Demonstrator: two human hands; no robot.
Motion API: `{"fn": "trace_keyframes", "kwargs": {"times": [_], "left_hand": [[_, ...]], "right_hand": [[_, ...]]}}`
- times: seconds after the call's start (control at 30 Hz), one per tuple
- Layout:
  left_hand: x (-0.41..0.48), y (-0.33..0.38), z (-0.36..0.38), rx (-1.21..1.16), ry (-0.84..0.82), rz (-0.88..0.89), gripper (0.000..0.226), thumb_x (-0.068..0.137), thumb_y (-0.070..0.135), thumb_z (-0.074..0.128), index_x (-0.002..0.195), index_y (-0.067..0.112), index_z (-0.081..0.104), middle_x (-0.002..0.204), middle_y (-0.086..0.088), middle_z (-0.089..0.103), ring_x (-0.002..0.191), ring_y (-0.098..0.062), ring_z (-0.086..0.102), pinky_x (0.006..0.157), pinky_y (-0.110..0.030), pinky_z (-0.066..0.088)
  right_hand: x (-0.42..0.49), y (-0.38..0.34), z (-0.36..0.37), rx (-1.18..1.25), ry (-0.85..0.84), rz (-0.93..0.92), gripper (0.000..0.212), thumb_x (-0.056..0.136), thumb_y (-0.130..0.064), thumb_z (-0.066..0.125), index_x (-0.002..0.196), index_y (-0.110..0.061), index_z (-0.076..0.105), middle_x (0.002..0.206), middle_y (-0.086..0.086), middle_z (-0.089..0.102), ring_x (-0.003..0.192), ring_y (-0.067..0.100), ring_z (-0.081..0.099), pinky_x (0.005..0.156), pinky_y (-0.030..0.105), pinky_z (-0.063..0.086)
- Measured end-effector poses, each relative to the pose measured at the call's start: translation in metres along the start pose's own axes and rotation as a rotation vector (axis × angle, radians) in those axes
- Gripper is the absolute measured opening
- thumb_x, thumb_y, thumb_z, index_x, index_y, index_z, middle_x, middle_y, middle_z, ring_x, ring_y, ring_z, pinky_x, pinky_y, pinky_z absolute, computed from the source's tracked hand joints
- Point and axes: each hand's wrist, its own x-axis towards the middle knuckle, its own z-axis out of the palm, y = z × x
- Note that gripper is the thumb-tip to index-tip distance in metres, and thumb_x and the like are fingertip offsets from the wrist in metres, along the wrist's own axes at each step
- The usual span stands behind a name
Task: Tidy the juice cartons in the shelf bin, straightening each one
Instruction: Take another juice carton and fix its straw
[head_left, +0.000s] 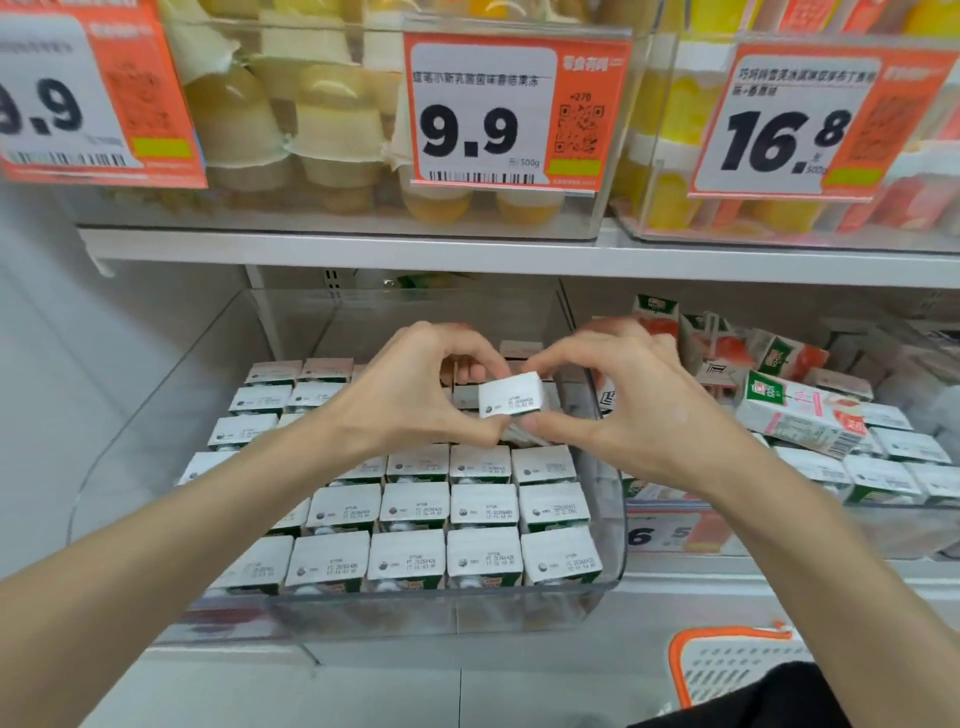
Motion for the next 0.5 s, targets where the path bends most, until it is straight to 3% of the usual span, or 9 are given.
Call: {"fn": "trace_keyframes", "kwargs": {"times": [0.13, 0.23, 0.4, 0.5], "left_hand": [[-0.032, -0.003, -0.021, -0.074, 0.153, 0.026, 0.038, 0.075, 0.038, 0.087, 0.111, 0.031, 0.077, 0.105, 0.010, 0.072, 0.100, -0.010, 0.068, 0.088, -0.025, 0.056], [-0.059, -0.007, -0.038, -0.111, 0.106, -0.099, 0.057, 0.078, 0.043, 0.089, 0.129, 0.032, 0.068, 0.123, 0.014, 0.072, 0.118, -0.009, 0.068, 0.100, -0.034, 0.057], [-0.086, -0.014, -0.044, -0.271, 0.124, -0.223, 0.040, 0.088, 0.019, 0.082, 0.128, 0.023, 0.072, 0.120, 0.011, 0.078, 0.113, -0.009, 0.075, 0.107, -0.039, 0.055], [-0.095, -0.019, -0.046, -0.341, 0.165, -0.282, 0.038, 0.088, 0.024, 0.079, 0.126, 0.025, 0.074, 0.121, 0.012, 0.078, 0.110, -0.010, 0.076, 0.106, -0.038, 0.055]], "right_hand": [[0.003, -0.022, 0.010, 0.142, 0.109, -0.123, 0.034, 0.089, -0.051, 0.073, 0.121, -0.042, 0.067, 0.115, -0.028, 0.067, 0.117, -0.004, 0.052, 0.107, 0.028, 0.032], [0.008, -0.042, 0.025, 0.352, 0.115, -0.144, 0.029, 0.093, -0.038, 0.077, 0.121, -0.034, 0.069, 0.112, -0.022, 0.072, 0.113, 0.003, 0.065, 0.099, 0.028, 0.050], [0.019, -0.068, 0.046, 0.601, 0.084, -0.056, 0.028, 0.093, -0.030, 0.079, 0.120, -0.031, 0.073, 0.106, -0.017, 0.076, 0.106, 0.003, 0.070, 0.093, 0.026, 0.057], [0.021, -0.075, 0.055, 0.737, 0.052, 0.037, 0.035, 0.088, -0.033, 0.082, 0.121, -0.027, 0.073, 0.106, -0.016, 0.078, 0.101, 0.001, 0.073, 0.091, 0.019, 0.058]]}}
